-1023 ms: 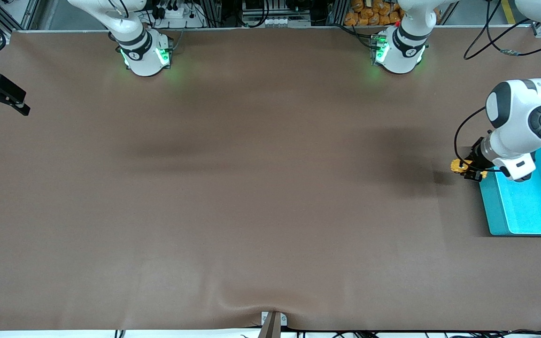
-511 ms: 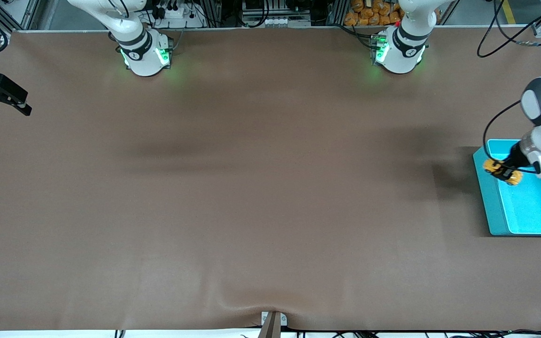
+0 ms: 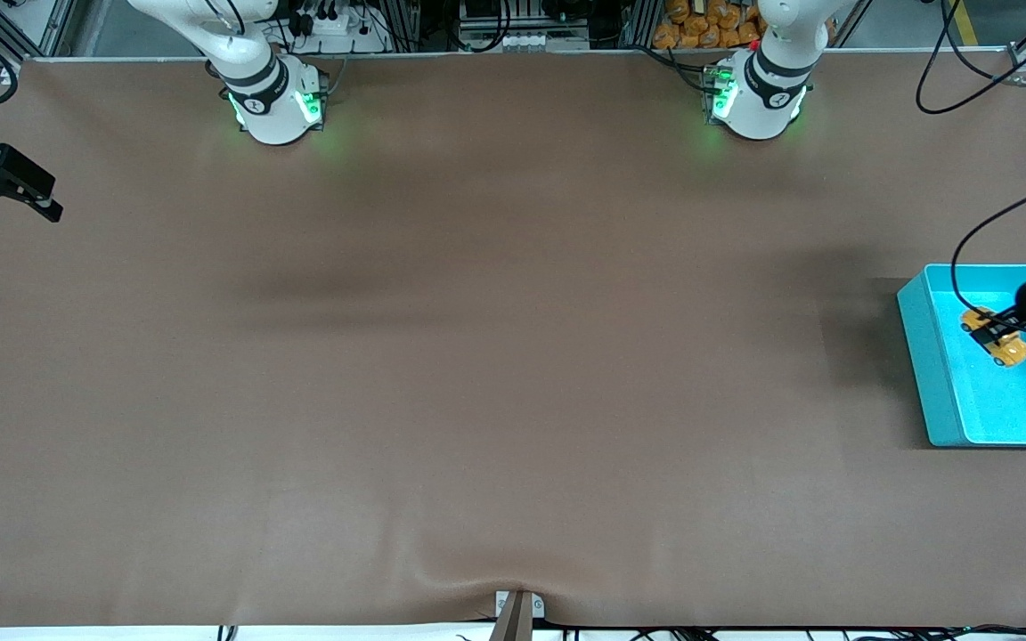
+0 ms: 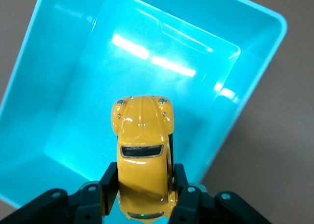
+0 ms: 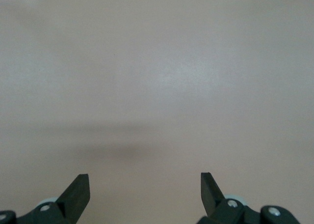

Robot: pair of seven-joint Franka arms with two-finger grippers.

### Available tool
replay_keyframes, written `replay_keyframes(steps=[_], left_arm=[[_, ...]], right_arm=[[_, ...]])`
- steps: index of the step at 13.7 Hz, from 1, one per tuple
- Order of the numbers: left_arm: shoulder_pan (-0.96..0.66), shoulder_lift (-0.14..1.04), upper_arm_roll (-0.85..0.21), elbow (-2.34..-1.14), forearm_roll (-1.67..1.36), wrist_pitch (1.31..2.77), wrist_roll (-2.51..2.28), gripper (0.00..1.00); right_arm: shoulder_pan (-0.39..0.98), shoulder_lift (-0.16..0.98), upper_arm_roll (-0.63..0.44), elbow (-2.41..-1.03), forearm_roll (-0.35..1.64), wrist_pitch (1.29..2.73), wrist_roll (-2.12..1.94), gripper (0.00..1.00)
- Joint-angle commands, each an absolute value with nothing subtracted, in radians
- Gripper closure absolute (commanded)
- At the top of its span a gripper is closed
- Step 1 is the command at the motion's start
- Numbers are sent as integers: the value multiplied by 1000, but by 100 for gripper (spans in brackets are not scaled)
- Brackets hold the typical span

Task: Wind and store yellow beetle car
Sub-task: 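Carry the car into the cyan box with the left gripper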

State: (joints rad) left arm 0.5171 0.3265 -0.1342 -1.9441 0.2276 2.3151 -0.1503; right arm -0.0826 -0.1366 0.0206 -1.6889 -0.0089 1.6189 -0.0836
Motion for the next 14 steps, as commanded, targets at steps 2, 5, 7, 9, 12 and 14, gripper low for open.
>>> replay_keyframes(steps=[2,5,7,9,12,14], left_arm=[[569,442,-144,-1815,229,2295,75,100],[590,521,-144,-1752,203,2299,204,100],[591,572,-143,-1726,207,2315,221,100],[595,597,-143,-1724,209,2341,250,100],[612,617,-143,-1730,210,2370,273,100],[614,627,-143,-1729,212,2379,302,100]], right_arm=[[-83,-126,25,-1671,-15,1612,-69,0],[-84,-126,25,-1671,-15,1612,-69,0],[-84,-124,25,-1671,-15,1612,-69,0],[-84,-124,25,-1671,-15,1612,-69,0],[-84,-124,25,-1671,-15,1612,-69,0],[-84,-124,25,-1671,-15,1612,-69,0]])
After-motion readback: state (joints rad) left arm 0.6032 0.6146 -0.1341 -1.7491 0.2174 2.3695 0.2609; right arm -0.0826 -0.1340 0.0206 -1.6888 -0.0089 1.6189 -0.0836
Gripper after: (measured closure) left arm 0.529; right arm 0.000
